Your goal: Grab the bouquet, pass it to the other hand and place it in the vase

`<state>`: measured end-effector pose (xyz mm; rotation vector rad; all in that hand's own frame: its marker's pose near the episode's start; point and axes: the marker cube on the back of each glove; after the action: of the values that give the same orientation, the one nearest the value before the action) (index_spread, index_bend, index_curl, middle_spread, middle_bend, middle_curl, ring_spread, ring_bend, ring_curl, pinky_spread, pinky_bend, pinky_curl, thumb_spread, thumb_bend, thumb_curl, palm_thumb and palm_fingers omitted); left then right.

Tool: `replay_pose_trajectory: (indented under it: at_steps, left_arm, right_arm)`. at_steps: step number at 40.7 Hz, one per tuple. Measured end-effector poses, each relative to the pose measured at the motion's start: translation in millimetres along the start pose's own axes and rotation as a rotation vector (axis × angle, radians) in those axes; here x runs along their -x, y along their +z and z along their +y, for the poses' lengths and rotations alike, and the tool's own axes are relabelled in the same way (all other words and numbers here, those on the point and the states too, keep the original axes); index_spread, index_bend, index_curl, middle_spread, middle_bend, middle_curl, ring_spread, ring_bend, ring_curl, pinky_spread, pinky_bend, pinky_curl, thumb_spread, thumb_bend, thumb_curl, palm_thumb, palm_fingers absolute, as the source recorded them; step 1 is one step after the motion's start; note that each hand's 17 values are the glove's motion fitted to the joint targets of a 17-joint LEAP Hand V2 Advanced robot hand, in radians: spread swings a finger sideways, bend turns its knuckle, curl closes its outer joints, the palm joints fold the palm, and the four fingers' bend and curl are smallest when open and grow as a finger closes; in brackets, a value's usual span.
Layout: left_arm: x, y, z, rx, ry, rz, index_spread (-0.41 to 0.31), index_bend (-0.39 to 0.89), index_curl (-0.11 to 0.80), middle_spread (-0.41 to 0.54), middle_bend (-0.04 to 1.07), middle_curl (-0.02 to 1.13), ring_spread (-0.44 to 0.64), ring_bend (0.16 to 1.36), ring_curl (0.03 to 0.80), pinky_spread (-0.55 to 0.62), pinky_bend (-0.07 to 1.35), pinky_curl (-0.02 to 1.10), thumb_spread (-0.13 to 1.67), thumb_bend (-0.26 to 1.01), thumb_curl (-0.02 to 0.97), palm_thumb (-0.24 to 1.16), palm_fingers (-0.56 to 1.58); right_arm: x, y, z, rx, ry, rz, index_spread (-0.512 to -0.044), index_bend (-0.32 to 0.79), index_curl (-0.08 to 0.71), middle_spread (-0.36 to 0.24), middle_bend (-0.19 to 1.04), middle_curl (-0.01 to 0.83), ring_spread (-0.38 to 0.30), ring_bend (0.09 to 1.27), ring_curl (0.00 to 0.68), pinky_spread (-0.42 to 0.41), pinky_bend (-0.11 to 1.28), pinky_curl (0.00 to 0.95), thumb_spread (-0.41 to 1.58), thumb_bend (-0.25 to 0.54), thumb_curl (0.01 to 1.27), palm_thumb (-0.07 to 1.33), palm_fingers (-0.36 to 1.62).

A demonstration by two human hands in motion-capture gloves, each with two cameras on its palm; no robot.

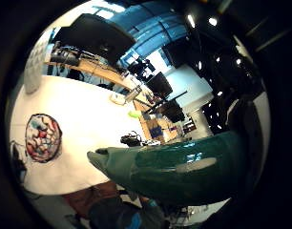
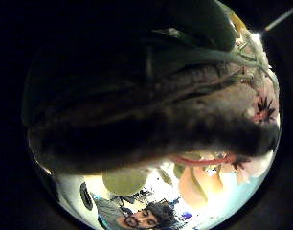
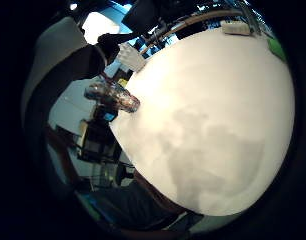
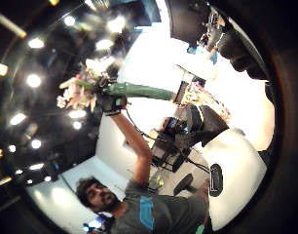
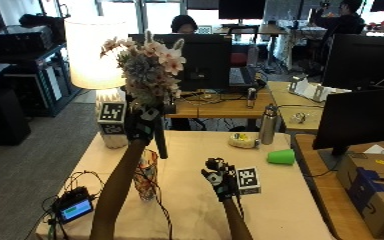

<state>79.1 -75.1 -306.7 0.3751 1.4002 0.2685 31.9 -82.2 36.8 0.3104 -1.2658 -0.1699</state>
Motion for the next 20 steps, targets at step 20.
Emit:
replay_pose_trajectory:
  at_steps: [20]
  left_arm:
    - [81, -125, -28, -0.190, -0.123, 0.034, -0.253, 0.13, 0.346, -0.344, 0.53, 0.57, -0.35, 0.82, 0.482, -0.34, 0.46, 0.46, 0.83, -0.02, 0.555, 0.91, 1.20]
  right_arm:
    - [-11, 21, -8, 0.020, 0.008, 0.052, -0.282, 0.12, 0.319, -0.171, 0.34, 0.463, -0.155, 0.45, 0.397, 0.157, 0.39, 0.358, 0.90, -0.024, 0.57, 0.87, 0.99]
